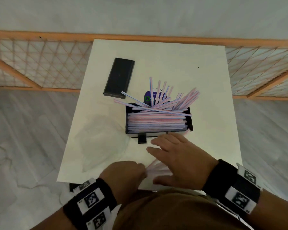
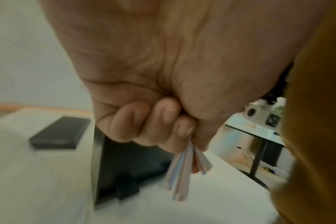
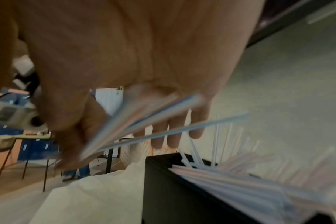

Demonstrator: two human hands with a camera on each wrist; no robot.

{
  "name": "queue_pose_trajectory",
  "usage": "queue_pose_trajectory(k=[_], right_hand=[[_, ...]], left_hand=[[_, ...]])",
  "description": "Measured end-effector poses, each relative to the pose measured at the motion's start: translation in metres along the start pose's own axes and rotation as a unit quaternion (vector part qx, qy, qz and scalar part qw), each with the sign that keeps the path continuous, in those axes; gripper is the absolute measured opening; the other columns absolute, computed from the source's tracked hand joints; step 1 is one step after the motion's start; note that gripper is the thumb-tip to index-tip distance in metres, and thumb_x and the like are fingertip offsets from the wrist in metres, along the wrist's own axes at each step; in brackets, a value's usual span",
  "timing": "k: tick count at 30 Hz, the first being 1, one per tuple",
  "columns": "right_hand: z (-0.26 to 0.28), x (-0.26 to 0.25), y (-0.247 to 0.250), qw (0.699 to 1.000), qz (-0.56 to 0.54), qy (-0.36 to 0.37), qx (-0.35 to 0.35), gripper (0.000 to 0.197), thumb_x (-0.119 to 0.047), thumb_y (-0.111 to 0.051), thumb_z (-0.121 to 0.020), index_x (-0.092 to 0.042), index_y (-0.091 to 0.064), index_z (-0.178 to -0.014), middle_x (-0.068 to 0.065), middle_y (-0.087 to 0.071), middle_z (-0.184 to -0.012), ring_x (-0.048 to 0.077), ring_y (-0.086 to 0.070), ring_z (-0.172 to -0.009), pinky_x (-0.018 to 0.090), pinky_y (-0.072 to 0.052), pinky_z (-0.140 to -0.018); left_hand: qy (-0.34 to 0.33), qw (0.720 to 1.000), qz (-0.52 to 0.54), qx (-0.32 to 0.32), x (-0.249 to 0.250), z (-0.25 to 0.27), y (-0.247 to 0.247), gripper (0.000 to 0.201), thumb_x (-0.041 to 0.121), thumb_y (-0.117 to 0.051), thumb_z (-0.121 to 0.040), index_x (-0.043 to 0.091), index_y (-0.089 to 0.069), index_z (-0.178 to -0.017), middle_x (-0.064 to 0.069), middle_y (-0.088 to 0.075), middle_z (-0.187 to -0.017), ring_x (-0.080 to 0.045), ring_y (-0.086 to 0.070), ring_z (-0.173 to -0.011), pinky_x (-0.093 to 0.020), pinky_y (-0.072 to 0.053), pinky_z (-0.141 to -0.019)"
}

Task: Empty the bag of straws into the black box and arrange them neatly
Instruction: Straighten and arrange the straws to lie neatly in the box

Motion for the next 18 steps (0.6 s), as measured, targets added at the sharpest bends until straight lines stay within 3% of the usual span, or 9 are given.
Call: queue_pose_trajectory(k=[2, 4, 6, 8, 11, 14, 18], right_hand=[[-0.011, 0.006, 0.003, 0.997, 0.064, 0.000, 0.032, 0.044, -0.053, -0.054, -0.092, -0.026, -0.057, -0.127, 0.000, -0.064, -0.115, 0.027, -0.061, -0.107, 0.047, -0.036, -0.111], [-0.022, 0.024, 0.011, 0.992, 0.101, -0.022, 0.075, 0.019, -0.027, -0.058, -0.090, -0.026, -0.058, -0.109, -0.001, -0.062, -0.092, 0.029, -0.064, -0.085, 0.046, -0.041, -0.097], [-0.033, 0.047, 0.020, 0.989, 0.110, -0.058, 0.078, 0.024, -0.016, -0.061, -0.083, -0.026, -0.056, -0.104, 0.000, -0.060, -0.085, 0.029, -0.063, -0.077, 0.044, -0.045, -0.082], [-0.042, 0.065, 0.028, 0.987, 0.112, -0.089, 0.076, 0.028, -0.013, -0.059, -0.079, -0.025, -0.059, -0.105, 0.002, -0.060, -0.087, 0.030, -0.063, -0.078, 0.041, -0.045, -0.075], [-0.053, 0.080, 0.027, 0.985, 0.118, -0.111, 0.068, 0.027, -0.015, -0.048, -0.084, -0.023, -0.063, -0.105, 0.004, -0.061, -0.091, 0.031, -0.065, -0.081, 0.040, -0.045, -0.074], [-0.060, 0.082, 0.017, 0.986, 0.114, -0.103, 0.067, 0.020, -0.014, -0.054, -0.085, -0.021, -0.063, -0.102, 0.005, -0.063, -0.090, 0.031, -0.064, -0.079, 0.039, -0.047, -0.073], [-0.068, 0.084, 0.001, 0.990, 0.088, -0.091, 0.063, 0.018, -0.016, -0.061, -0.089, -0.021, -0.064, -0.106, 0.004, -0.065, -0.095, 0.030, -0.064, -0.085, 0.040, -0.050, -0.075]], left_hand=[[0.011, 0.997, -0.024, 0.077, -0.012, -0.005, 0.032, 0.025, 0.040, -0.048, -0.103, 0.020, -0.063, -0.096, -0.003, -0.068, -0.089, -0.025, -0.068, -0.078, -0.036, -0.055, -0.067], [0.043, 0.992, -0.017, 0.114, -0.027, -0.015, 0.054, 0.034, 0.044, -0.032, -0.107, 0.024, -0.058, -0.099, -0.001, -0.066, -0.096, -0.028, -0.067, -0.085, -0.038, -0.051, -0.070], [0.073, 0.984, -0.028, 0.157, -0.038, -0.031, 0.078, 0.029, 0.046, -0.033, -0.108, 0.026, -0.053, -0.101, 0.000, -0.065, -0.102, -0.030, -0.064, -0.091, -0.037, -0.041, -0.068], [0.084, 0.979, -0.021, 0.185, -0.045, -0.051, 0.091, 0.026, 0.045, -0.037, -0.107, 0.025, -0.052, -0.103, -0.001, -0.065, -0.106, -0.031, -0.063, -0.095, -0.037, -0.036, -0.067], [0.092, 0.983, 0.010, 0.161, -0.057, -0.081, 0.081, 0.024, 0.042, -0.040, -0.107, 0.022, -0.053, -0.108, -0.003, -0.065, -0.111, -0.030, -0.062, -0.096, -0.038, -0.042, -0.070], [0.089, 0.985, 0.029, 0.145, -0.064, -0.096, 0.065, 0.023, 0.041, -0.044, -0.104, 0.020, -0.051, -0.110, -0.005, -0.063, -0.117, -0.031, -0.062, -0.101, -0.040, -0.047, -0.077], [0.080, 0.976, 0.092, 0.178, -0.072, -0.097, 0.059, 0.031, 0.045, -0.051, -0.100, 0.022, -0.048, -0.119, -0.005, -0.063, -0.114, -0.030, -0.063, -0.098, -0.043, -0.053, -0.080]])
Point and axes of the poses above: each hand's wrist, its own z-axis away from the middle knuckle, its own y-axis out of the back of the hand, x = y × z, the point moved 6 cm from there along -z, towards the middle knuckle
